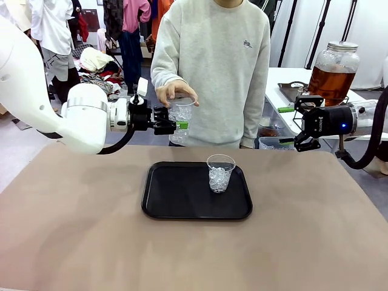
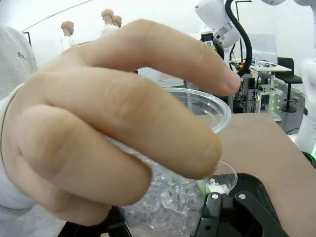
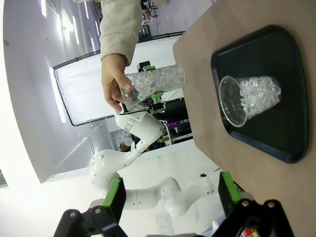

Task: Pour the drink into the iced cup.
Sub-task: Open the gripper to release the iced cup you were holding.

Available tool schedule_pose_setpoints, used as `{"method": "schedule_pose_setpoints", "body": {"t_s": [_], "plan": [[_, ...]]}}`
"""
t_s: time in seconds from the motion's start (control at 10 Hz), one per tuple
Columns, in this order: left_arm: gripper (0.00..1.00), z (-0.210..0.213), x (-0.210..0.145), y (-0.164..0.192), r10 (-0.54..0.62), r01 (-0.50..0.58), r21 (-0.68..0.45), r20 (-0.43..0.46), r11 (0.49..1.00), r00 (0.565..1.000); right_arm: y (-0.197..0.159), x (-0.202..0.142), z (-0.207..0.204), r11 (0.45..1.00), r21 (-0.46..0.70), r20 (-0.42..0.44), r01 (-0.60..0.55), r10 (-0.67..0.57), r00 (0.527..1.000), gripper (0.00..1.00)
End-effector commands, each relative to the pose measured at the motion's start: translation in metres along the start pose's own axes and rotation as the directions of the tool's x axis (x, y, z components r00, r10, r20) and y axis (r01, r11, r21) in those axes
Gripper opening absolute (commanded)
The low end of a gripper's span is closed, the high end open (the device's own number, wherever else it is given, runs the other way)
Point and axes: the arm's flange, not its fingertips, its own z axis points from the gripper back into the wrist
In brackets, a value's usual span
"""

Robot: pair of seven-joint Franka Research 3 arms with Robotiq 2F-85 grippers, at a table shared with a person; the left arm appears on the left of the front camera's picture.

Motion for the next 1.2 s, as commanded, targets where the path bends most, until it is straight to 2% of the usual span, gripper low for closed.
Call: {"method": "schedule_pose_setpoints", "body": {"t_s": [0.0, 0.5, 0.6, 0.7, 0.8, 1.1], "plan": [[0.6, 0.001, 0.004, -0.002, -0.006, 0.007, -0.002, 0.007, 1.0, 1.0, 0.0, 0.0, 0.0, 1.0, 0.001, 0.005, -0.001, 0.001, 1.0, 1.0], [0.6, 0.001, 0.004, -0.002, -0.006, 0.007, -0.002, 0.007, 1.0, 1.0, 0.0, 0.0, 0.0, 1.0, 0.001, 0.005, -0.001, 0.001, 1.0, 1.0], [0.67, 0.0, 0.001, 0.0, -0.002, 0.002, 0.0, 0.001, 1.0, 1.0, 0.0, 0.0, 0.0, 1.0, 0.001, 0.005, -0.001, 0.001, 1.0, 1.0], [0.87, 0.001, 0.001, 0.001, 0.003, -0.003, 0.001, 0.008, 1.0, 1.0, 0.0, 0.0, 0.0, 1.0, 0.001, 0.005, -0.001, 0.001, 1.0, 1.0], [1.0, 0.006, 0.0, 0.0, 0.003, -0.002, -0.01, 0.018, 1.0, 1.0, 0.0, 0.0, 0.0, 1.0, 0.001, 0.005, -0.001, 0.001, 1.0, 1.0], [1.0, 0.033, -0.006, -0.007, 0.017, -0.017, -0.014, 0.042, 1.0, 0.999, 0.0, 0.0, 0.0, 1.0, 0.001, 0.005, -0.001, 0.001, 1.0, 1.0]]}}
